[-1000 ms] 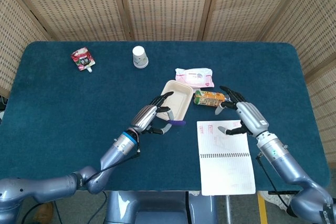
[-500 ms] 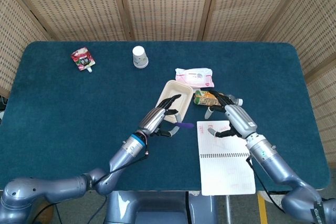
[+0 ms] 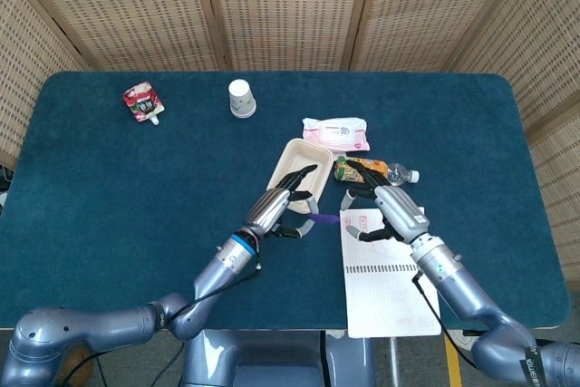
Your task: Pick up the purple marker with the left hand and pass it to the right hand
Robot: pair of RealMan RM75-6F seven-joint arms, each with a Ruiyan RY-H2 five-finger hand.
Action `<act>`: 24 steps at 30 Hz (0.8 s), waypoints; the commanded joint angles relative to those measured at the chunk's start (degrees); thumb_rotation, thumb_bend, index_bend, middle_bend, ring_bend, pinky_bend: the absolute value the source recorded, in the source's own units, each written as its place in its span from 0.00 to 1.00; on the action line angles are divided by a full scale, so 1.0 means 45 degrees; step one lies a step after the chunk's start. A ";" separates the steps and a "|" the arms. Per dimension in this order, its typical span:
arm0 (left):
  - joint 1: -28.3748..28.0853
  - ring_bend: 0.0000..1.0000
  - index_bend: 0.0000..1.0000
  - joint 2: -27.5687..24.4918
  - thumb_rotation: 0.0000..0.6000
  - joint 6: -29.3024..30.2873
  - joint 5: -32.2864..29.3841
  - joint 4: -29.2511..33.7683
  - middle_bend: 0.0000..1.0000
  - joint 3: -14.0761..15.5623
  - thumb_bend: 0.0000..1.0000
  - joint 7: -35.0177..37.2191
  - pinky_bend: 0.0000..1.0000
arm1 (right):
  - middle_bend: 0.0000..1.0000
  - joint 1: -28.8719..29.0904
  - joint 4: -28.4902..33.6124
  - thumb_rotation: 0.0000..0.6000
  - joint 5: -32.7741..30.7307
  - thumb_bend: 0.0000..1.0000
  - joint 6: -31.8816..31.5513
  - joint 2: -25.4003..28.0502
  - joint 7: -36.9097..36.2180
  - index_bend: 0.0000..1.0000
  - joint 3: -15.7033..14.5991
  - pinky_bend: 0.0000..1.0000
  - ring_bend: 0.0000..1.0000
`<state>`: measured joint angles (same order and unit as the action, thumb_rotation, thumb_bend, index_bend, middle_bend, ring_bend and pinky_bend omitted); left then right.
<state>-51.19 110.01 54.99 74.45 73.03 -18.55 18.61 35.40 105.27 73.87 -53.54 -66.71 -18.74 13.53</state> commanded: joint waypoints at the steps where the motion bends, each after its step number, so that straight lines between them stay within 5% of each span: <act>1: -0.0001 0.00 0.69 -0.0010 1.00 -0.0014 -0.0049 0.0032 0.00 -0.0023 0.64 -0.0012 0.00 | 0.07 0.0033 0.0001 1.00 -0.0060 0.44 -0.0016 -0.0075 0.0093 0.51 0.0001 0.00 0.00; 24: -0.0048 0.00 0.69 0.0085 1.00 -0.0099 -0.0306 0.0011 0.00 -0.0036 0.64 -0.0178 0.00 | 0.09 0.0541 0.0255 1.00 -0.1122 0.49 -0.0038 -0.0684 0.1576 0.54 0.0187 0.00 0.00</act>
<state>-51.41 110.38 54.52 73.08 73.08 -18.71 17.80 37.79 106.38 68.88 -53.73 -69.74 -11.69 14.36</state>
